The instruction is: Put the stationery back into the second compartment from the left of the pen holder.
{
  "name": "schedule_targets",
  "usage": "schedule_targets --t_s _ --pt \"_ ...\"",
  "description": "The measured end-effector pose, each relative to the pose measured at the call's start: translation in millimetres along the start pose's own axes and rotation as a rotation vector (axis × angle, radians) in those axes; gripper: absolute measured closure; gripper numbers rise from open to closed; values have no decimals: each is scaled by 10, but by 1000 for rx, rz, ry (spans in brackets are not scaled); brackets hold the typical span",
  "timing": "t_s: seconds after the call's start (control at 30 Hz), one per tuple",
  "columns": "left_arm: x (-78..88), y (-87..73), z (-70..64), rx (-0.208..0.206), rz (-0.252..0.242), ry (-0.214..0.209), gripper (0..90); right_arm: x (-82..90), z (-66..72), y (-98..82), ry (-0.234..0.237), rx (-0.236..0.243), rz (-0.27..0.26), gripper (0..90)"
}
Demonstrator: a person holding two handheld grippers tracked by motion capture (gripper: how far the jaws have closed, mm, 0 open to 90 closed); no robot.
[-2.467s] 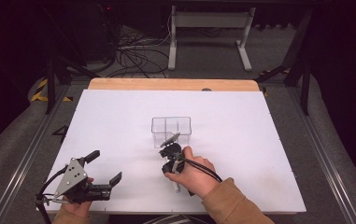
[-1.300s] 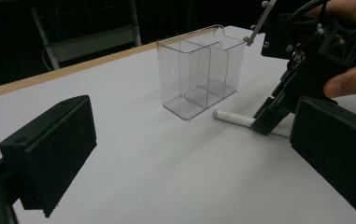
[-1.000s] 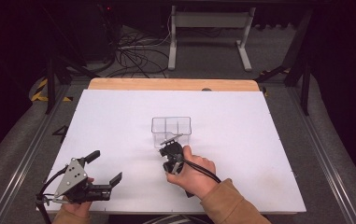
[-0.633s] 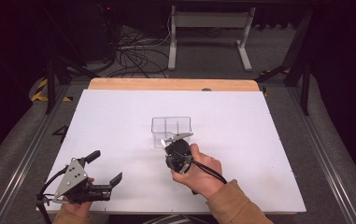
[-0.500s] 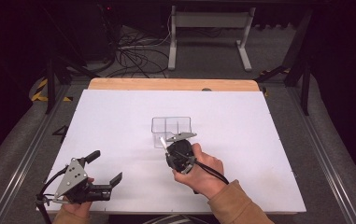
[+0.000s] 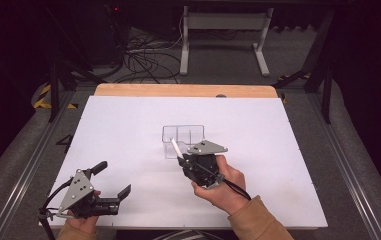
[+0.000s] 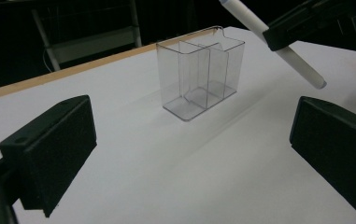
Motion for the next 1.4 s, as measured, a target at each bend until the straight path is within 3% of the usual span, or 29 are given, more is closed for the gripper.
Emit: schedule_targets --t_s 0.13,0.53,0.8,1.1,1.4 --pt "0 0 0 -1 0 0 14 38 -19 26 12 -11 -37 792" --pt "-4 -3 3 1 0 2 14 156 -142 178 24 -34 -247 792" --pt "-7 -4 1 4 1 1 14 170 -188 252 31 -62 -294 792" --pt "-9 -6 0 7 2 -1 14 187 -210 396 25 -41 -344 791" --pt "-11 -14 23 6 3 0 14 98 -274 552 14 -30 -382 791"
Point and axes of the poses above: each handheld gripper's, and its own axes: x roughly backward along the jaws, y roughly out of its top, z roughly to its left, the point moved 3 cm from there along -x, roughly forward along the jaws, and after that the axes turned 11 degrees about -y, right-handed, at the moved point
